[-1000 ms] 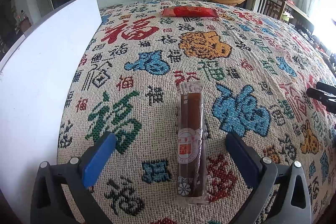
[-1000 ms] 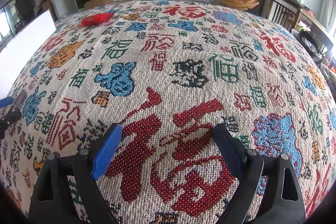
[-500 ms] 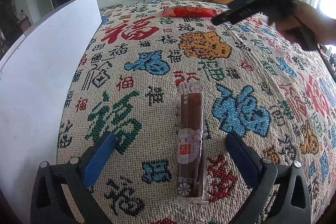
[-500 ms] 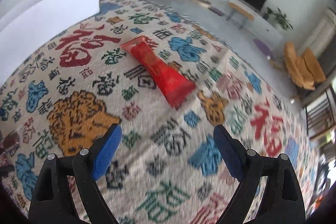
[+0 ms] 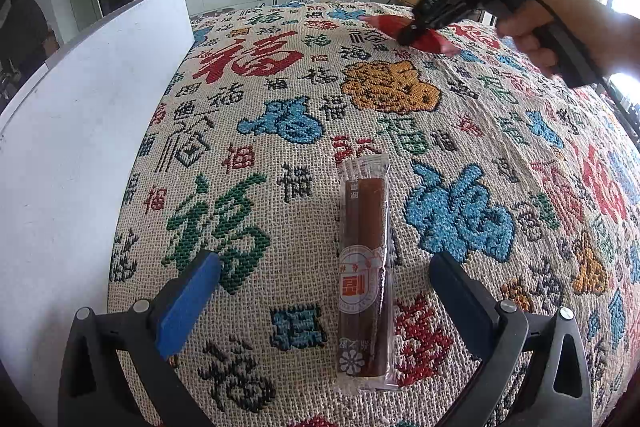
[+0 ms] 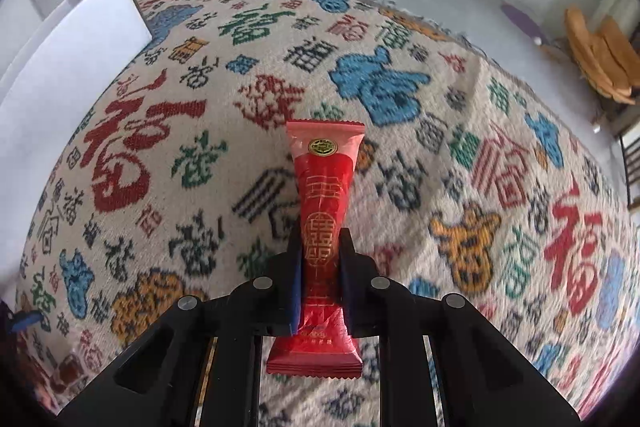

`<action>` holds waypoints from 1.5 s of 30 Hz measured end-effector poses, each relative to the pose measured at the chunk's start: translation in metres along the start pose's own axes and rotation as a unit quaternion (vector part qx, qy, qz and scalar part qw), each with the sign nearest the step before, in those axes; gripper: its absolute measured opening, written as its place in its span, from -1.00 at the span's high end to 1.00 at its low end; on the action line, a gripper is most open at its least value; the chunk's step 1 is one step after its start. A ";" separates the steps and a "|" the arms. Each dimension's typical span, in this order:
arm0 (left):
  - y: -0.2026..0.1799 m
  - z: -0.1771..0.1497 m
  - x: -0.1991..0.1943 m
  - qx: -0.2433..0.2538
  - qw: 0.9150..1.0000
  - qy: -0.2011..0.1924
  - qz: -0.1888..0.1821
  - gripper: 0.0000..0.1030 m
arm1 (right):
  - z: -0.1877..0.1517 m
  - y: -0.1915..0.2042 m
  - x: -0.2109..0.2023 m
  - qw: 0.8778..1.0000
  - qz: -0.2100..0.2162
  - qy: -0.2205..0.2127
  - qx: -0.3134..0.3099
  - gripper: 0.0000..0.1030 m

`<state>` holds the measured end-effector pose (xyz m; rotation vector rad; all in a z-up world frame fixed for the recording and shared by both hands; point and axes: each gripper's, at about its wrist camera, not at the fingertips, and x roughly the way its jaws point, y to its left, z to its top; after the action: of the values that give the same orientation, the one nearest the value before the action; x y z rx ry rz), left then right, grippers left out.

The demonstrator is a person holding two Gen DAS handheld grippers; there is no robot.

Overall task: Organize snacks
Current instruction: 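Lift the sausage stick and red snack with both tools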

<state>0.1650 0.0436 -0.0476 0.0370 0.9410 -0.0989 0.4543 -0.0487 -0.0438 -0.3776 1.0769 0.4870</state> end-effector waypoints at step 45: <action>-0.001 0.000 -0.001 0.001 1.000 -0.001 0.000 -1.00 | -0.277 0.078 -0.094 0.979 -0.083 -0.128 0.134 -0.76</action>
<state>0.1643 0.0430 -0.0474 0.0383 0.9394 -0.1004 0.1703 -0.1457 -0.0820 -0.1590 0.8381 0.2302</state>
